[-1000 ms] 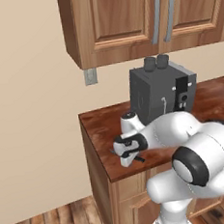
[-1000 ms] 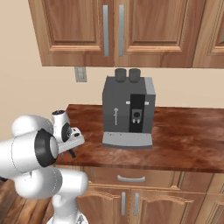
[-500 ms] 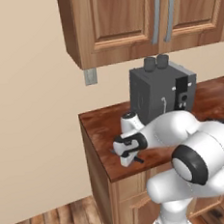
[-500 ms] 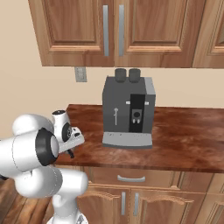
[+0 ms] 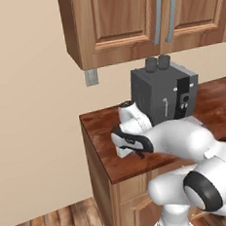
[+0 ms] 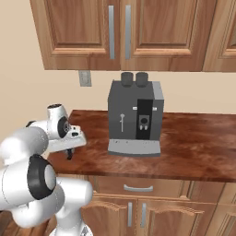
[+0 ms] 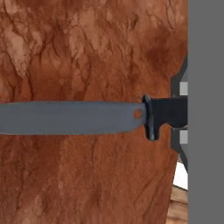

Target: Retrieve the butter from the fridge and place it on a plate on the dining table. Then retrieve the butter knife by the fridge and place it near the plate.

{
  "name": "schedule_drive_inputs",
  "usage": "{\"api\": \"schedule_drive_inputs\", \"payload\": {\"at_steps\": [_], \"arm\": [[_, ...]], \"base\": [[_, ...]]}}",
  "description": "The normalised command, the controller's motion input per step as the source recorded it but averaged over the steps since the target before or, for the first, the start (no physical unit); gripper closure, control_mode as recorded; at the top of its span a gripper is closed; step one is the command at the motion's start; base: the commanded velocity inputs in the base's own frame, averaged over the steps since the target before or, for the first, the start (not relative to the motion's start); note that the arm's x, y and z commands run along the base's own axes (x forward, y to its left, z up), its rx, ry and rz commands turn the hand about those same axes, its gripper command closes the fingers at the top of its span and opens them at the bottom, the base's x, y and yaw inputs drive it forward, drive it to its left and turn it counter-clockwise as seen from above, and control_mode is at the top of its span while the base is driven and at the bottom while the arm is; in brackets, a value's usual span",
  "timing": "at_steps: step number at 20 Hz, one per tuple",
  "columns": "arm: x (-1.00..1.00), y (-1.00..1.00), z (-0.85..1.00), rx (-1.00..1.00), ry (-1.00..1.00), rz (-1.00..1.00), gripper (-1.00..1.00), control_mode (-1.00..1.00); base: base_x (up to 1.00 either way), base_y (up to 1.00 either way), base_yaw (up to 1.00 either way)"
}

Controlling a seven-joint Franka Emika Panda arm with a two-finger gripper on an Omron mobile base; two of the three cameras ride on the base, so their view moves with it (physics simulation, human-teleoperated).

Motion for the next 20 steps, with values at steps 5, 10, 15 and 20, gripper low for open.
{"api": "schedule_drive_inputs", "payload": {"at_steps": [5, 10, 15, 20], "arm": [[-0.32, -0.08, 1.0, 0.0, 0.05, -0.42, 1.0, -1.0], [-0.59, -0.45, 0.78, 0.01, 0.05, -0.34, 1.0, -1.0], [-0.28, -0.48, 0.76, 0.0, 0.0, -0.22, 1.0, -1.0], [-0.36, -0.19, 0.42, 0.01, 0.0, -0.11, 1.0, -1.0]], "base": [[0.0, 0.0, 0.0], [0.0, 0.0, 0.0], [0.0, 0.0, 0.0], [0.0, 0.0, 0.0]]}}
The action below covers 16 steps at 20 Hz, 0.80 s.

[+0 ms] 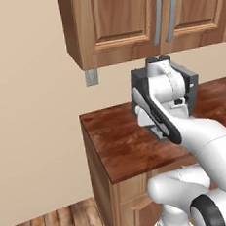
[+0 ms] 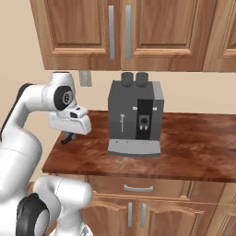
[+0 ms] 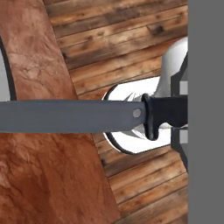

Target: Retrieve the butter from the fridge and place it on a plate on the dining table. Then retrieve the butter knife by the fridge and place it near the plate.

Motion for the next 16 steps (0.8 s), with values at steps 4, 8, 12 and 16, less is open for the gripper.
{"api": "schedule_drive_inputs", "payload": {"at_steps": [4, 8, 12, 16], "arm": [[-0.1, 0.0, 0.0, 0.0, -0.01, -0.01, 1.0, -1.0], [0.0, 0.0, 0.0, 0.0, 0.0, 0.0, 1.0, -1.0], [0.0, 0.0, 0.0, 0.0, 0.0, 0.0, 1.0, -1.0], [-0.01, 0.0, 0.0, 0.0, 0.0, 0.0, 1.0, 1.0]], "base": [[0.0, 0.0, 0.0], [0.0, 0.0, 0.0], [0.0, 0.0, 0.0], [-0.11, 0.0, 0.0]]}}
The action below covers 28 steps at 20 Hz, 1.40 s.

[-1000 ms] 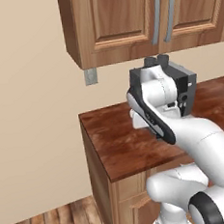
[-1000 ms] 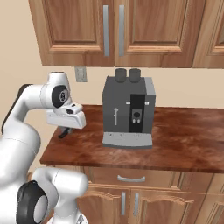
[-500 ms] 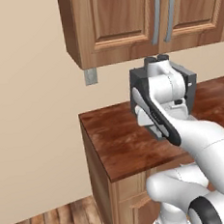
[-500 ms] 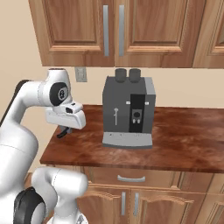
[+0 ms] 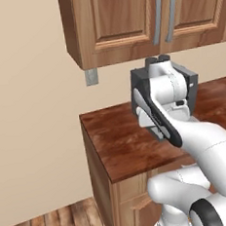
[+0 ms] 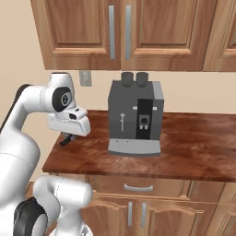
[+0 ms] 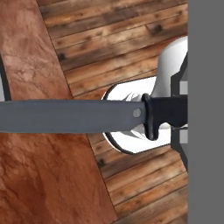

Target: Retrieve the butter from the fridge and place it on a plate on the dining table. Then retrieve the butter knife by the fridge and place it near the plate.

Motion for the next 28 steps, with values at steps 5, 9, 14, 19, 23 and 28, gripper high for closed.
{"api": "schedule_drive_inputs", "payload": {"at_steps": [5, 9, 14, 19, 23, 28], "arm": [[0.0, 0.0, 0.0, 0.0, 0.0, 0.0, 1.0, 1.0], [0.0, 0.0, 0.0, 0.0, 0.0, 0.0, 1.0, 1.0], [0.0, 0.0, 0.0, 0.0, 0.0, 0.0, 1.0, 1.0], [0.0, 0.0, 0.0, 0.0, 0.0, 0.0, 1.0, 1.0], [0.0, 0.0, 0.0, 0.0, 0.0, 0.0, 1.0, 1.0], [0.0, 0.0, 0.0, 0.0, 0.0, 0.0, 1.0, 1.0]], "base": [[-0.42, -0.02, 0.3], [-0.36, 0.05, 0.63], [-0.35, 0.19, 0.74], [-0.31, 0.0, 0.98], [-0.23, -0.01, 0.98], [0.0, 0.0, 0.99]]}}
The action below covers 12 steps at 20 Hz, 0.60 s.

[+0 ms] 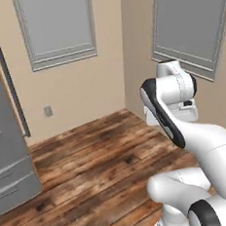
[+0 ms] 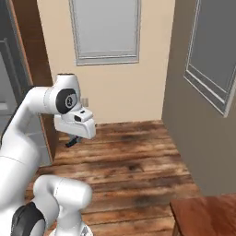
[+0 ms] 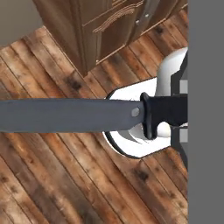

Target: Retrieve the butter from the fridge and place it on a plate on the dining table. Then retrieve the butter knife by the fridge and place it near the plate.

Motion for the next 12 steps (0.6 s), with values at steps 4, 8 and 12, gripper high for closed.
{"api": "schedule_drive_inputs", "payload": {"at_steps": [4, 8, 12], "arm": [[0.0, 0.0, 0.0, 0.0, 0.0, 0.0, 1.0, 1.0], [0.0, 0.0, 0.0, 0.0, 0.0, 0.0, 1.0, 1.0], [0.0, 0.0, 0.0, 0.0, 0.0, 0.0, 1.0, 1.0]], "base": [[-0.03, -0.01, 0.98], [-0.04, -0.01, 0.97], [0.0, 0.58, 0.87]]}}
